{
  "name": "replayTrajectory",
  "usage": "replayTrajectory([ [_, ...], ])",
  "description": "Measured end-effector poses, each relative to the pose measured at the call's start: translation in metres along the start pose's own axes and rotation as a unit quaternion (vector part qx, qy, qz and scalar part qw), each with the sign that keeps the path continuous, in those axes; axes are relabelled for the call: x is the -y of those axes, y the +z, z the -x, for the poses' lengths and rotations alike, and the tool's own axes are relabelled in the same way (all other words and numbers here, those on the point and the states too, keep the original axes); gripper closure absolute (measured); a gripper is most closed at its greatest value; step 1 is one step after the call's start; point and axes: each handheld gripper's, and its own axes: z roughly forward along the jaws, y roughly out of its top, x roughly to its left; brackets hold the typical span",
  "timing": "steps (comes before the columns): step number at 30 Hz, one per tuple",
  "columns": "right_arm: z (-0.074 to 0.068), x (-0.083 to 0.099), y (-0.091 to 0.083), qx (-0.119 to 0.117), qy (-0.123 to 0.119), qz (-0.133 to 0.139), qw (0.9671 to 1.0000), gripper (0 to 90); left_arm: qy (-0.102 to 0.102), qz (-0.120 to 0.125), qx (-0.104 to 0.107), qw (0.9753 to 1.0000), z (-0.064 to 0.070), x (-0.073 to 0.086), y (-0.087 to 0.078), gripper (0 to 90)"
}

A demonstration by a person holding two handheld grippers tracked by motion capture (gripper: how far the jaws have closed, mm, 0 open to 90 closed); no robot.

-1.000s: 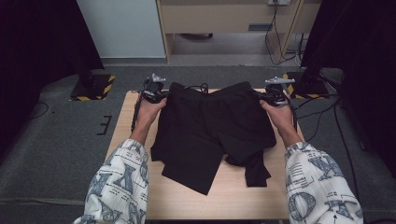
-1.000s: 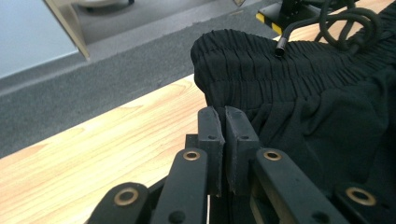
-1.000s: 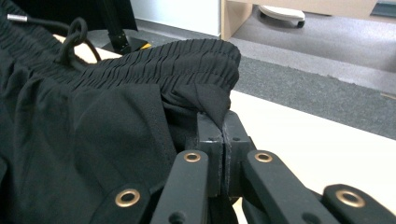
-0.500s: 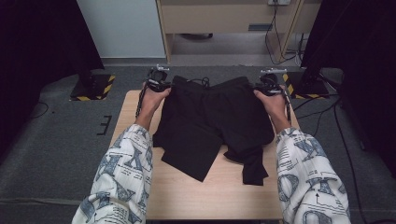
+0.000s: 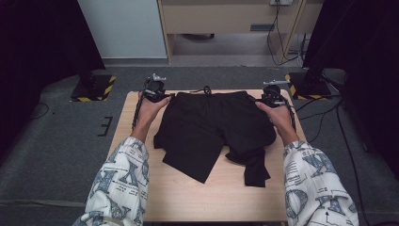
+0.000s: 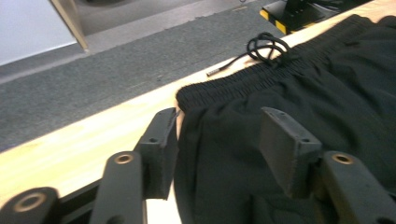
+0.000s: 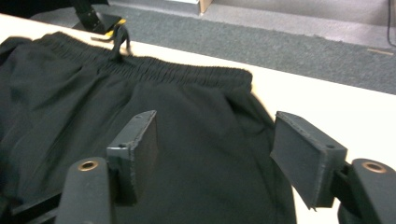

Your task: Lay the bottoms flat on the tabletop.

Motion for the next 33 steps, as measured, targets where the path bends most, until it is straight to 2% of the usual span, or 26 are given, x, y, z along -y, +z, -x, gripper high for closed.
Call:
replayTrajectory([
  [9, -0.014, 0.012, -0.007, -0.008, -0.003, -0.003, 1.0000, 28.2, 0.000, 0.001, 0.031, 0.9995, 0.008, 0.012, -0.009, 30.4],
  [13, -0.020, 0.016, -0.012, -0.011, -0.010, -0.001, 0.9999, 26.8, -0.001, 0.009, 0.066, 0.9978, 0.014, 0.014, -0.015, 26.3],
  [21, -0.038, 0.026, -0.026, -0.023, -0.032, 0.003, 0.9992, 21.4, 0.008, 0.017, 0.076, 0.9969, 0.033, 0.023, -0.024, 13.2],
  [23, -0.042, 0.027, -0.030, -0.023, -0.042, 0.002, 0.9988, 20.2, 0.010, 0.020, 0.074, 0.9970, 0.037, 0.025, -0.027, 11.6],
  [28, -0.049, 0.031, -0.040, -0.031, -0.044, 0.011, 0.9985, 17.9, 0.011, 0.025, 0.072, 0.9970, 0.049, 0.035, -0.036, 9.8],
  [33, -0.054, 0.045, -0.052, -0.036, -0.051, 0.014, 0.9980, 19.0, 0.029, 0.021, 0.072, 0.9968, 0.063, 0.052, -0.043, 9.9],
])
